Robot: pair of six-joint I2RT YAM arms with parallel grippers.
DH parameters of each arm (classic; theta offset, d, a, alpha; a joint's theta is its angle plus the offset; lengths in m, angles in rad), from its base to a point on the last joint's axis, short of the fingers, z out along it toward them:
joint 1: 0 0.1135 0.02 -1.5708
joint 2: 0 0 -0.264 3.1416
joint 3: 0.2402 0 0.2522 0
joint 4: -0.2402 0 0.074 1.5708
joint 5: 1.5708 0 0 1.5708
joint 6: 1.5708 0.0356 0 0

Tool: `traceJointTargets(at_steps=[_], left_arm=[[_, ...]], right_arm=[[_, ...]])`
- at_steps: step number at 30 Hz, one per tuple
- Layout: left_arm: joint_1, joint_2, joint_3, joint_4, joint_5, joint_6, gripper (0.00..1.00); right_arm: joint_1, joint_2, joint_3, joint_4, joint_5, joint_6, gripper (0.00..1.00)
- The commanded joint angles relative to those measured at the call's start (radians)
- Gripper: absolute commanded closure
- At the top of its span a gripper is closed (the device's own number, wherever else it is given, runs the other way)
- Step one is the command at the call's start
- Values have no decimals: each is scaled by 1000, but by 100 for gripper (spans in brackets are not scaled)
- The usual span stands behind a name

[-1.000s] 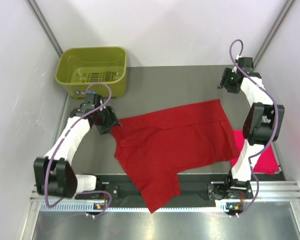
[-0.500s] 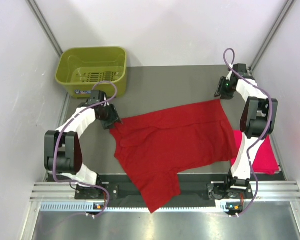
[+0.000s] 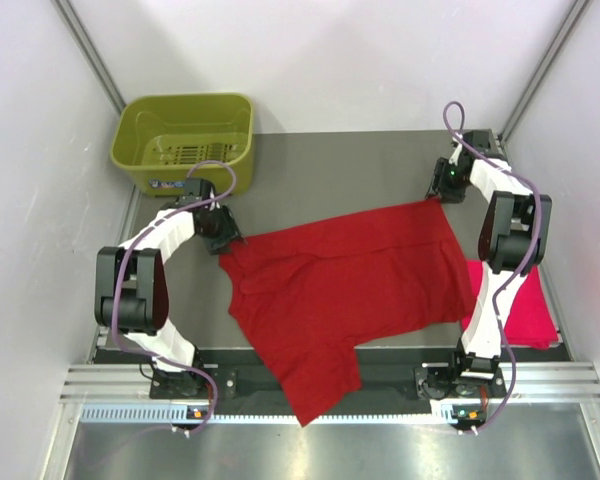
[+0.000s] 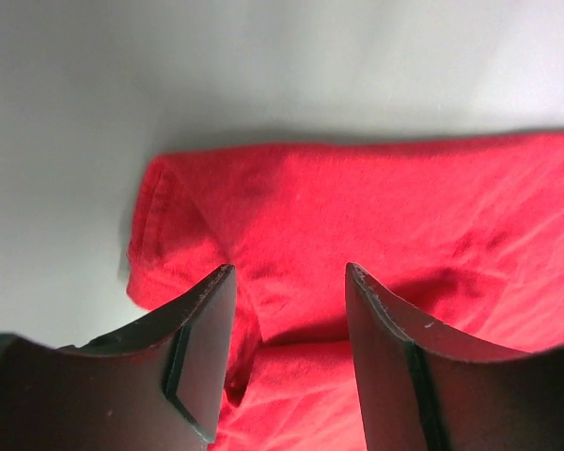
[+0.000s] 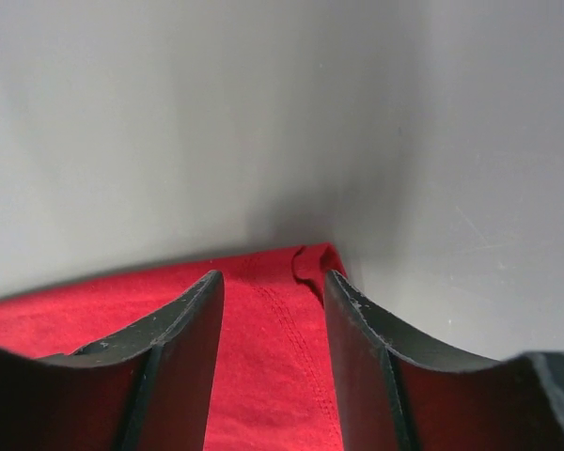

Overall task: Fold and stack the t-shirts
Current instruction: Fold the tshirt

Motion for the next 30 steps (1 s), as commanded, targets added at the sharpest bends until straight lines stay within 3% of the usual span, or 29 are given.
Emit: traceJointTargets(at_steps=[1, 16, 21, 24, 27, 28, 30], left_arm=[[14, 33, 41, 59, -8, 11, 45], [33, 105, 51, 119, 7, -6, 50], [39, 130, 67, 148, 6, -10, 71], [48, 131, 70, 165, 1, -12, 74], [56, 142, 74, 174, 3, -12, 81], [56, 151, 76, 177, 0, -13, 91], [56, 157, 78, 180, -14, -18, 100]], right_arm=[[-5, 6, 56, 6, -8, -19, 53], [-8, 20, 62, -8, -17, -32, 55], [-8, 33, 72, -9, -31, -21, 59], [-7, 46, 85, -12, -47, -13, 63], [-8, 60, 98, -17, -44, -5, 73], [-8, 61, 98, -15, -39, -5, 80], [-7, 66, 109, -9, -39, -2, 86]])
